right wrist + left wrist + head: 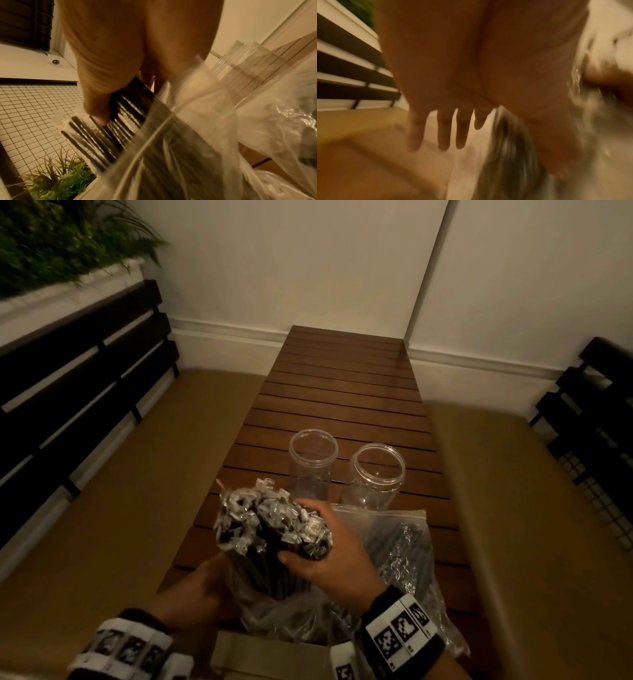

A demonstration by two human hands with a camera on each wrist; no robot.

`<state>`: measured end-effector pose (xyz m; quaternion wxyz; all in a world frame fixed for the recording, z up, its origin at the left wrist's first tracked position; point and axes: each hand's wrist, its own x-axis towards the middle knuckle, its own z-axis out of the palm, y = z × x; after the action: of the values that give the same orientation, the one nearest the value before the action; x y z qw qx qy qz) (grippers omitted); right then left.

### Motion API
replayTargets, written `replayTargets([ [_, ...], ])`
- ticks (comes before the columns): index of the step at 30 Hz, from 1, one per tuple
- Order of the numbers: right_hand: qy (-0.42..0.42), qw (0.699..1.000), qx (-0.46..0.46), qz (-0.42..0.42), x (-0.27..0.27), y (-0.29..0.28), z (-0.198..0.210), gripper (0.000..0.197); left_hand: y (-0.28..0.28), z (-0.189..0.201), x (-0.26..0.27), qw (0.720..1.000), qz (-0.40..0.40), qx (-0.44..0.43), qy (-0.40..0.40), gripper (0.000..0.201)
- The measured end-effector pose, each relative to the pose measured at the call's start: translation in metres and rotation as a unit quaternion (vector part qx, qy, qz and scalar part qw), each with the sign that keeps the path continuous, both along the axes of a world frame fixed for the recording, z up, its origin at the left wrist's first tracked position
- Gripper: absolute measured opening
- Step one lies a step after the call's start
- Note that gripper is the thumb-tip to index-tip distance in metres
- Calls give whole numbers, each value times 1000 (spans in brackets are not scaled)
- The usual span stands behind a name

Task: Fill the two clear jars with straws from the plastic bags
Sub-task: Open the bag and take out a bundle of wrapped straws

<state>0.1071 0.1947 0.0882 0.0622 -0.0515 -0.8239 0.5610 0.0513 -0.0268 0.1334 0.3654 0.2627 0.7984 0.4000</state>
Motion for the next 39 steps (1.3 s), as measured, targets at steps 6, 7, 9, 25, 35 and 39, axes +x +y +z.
replayTargets([
  [6,-5,1000,20,0,1,-1,-14,58,-10,-22,-35,992,49,81,82,122],
  [7,-4,1000,27,2,2,-3,-14,57,-5,-23,-33,990,55,108,73,126],
  [9,1,999,36,7,4,-3,-15,55,7,-33,-32,985,74,141,64,129],
  [25,15,997,71,-23,14,5,-18,43,27,-80,-28,978,93,150,107,120],
  [35,18,999,-26,-44,26,7,-12,26,27,-87,-26,975,79,163,127,78],
  [39,23,997,-15,-67,26,10,-15,35,25,-91,-26,974,72,156,145,80],
])
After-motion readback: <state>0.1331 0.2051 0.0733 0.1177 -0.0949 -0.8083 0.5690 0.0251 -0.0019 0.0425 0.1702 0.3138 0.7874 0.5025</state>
